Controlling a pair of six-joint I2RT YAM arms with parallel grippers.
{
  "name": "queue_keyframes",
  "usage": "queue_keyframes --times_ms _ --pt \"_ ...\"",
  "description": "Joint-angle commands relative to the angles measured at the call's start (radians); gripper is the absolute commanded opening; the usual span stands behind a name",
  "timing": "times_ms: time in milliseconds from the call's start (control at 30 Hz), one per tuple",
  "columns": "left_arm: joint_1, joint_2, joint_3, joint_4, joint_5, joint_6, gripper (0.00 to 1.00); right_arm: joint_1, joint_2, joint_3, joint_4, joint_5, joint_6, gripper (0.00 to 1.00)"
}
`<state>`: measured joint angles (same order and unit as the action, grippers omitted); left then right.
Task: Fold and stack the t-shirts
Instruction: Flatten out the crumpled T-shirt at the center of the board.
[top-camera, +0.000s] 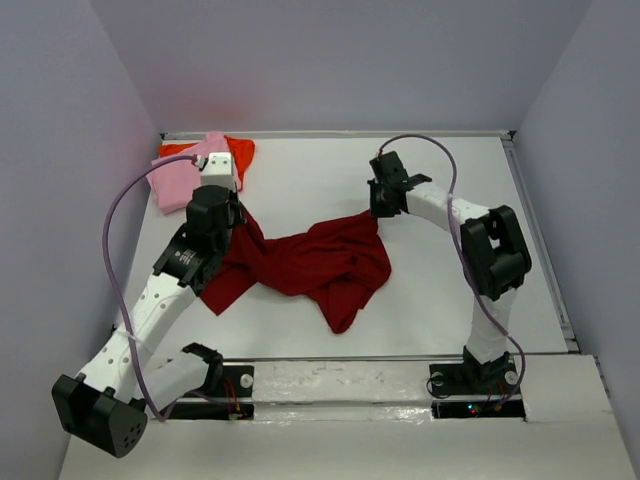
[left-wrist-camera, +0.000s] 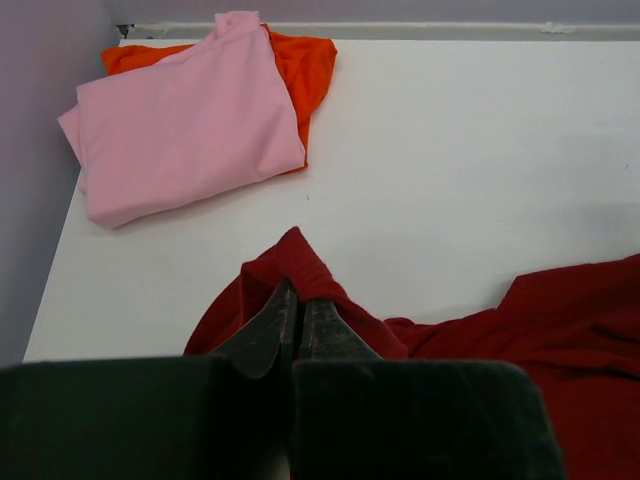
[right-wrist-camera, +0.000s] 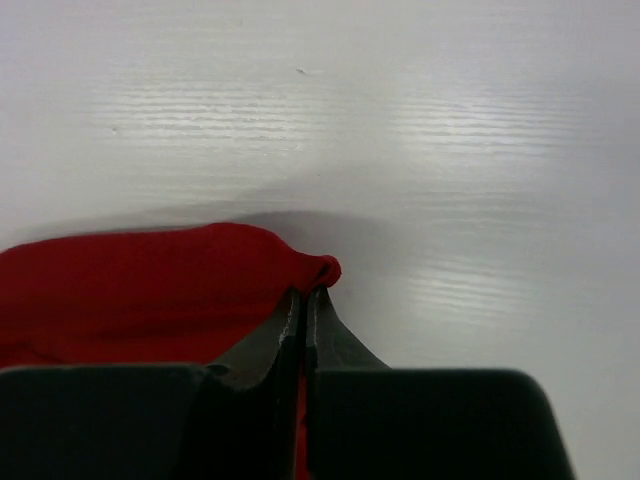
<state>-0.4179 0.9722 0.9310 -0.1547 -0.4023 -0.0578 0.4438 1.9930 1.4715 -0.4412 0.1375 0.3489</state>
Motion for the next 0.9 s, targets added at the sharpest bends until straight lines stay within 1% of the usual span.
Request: queue_keyframes --times_ms 0,67,200,400,533,633,667,700,867 --pt "-0.01 -0.064 0.005 0.043 -0.05 0.019 0.0 -0.004 -0.227 -0.019 -0.011 0.109 -0.05 0.0" --pt "-0.009 -0.067 0.031 0.021 -0.062 0.018 0.0 -0.004 -0.317 -0.04 -0.03 0.123 -0.056 0.0" --pt "-0.012 -0.066 0.075 -0.028 -0.044 -0.002 0.0 -0.004 -0.439 -0.057 -0.074 0.145 -0.059 0.0" --pt "-0.012 -0.131 0.135 -0.083 -0.055 0.006 0.0 -0.004 -0.6 -0.085 -0.134 0.217 -0.067 0.0" --pt "-0.012 -0.185 0.209 -0.129 -0.055 0.016 0.0 -0.004 -0.748 -0.071 -0.18 0.284 -0.067 0.0" --pt "-0.012 -0.219 0.267 -0.154 -0.029 0.035 0.0 -0.004 -0.819 -0.014 -0.234 0.338 -0.087 0.0" --pt "-0.012 -0.221 0.288 -0.167 -0.03 0.039 0.0 -0.004 -0.83 0.01 -0.275 0.344 -0.09 0.0" --pt "-0.012 -0.221 0.314 -0.202 -0.032 0.042 0.0 -0.004 -0.841 0.038 -0.296 0.338 -0.096 0.0" --pt "-0.012 -0.224 0.485 -0.267 0.011 0.03 0.0 -0.004 -0.896 0.26 -0.41 0.294 -0.103 0.0"
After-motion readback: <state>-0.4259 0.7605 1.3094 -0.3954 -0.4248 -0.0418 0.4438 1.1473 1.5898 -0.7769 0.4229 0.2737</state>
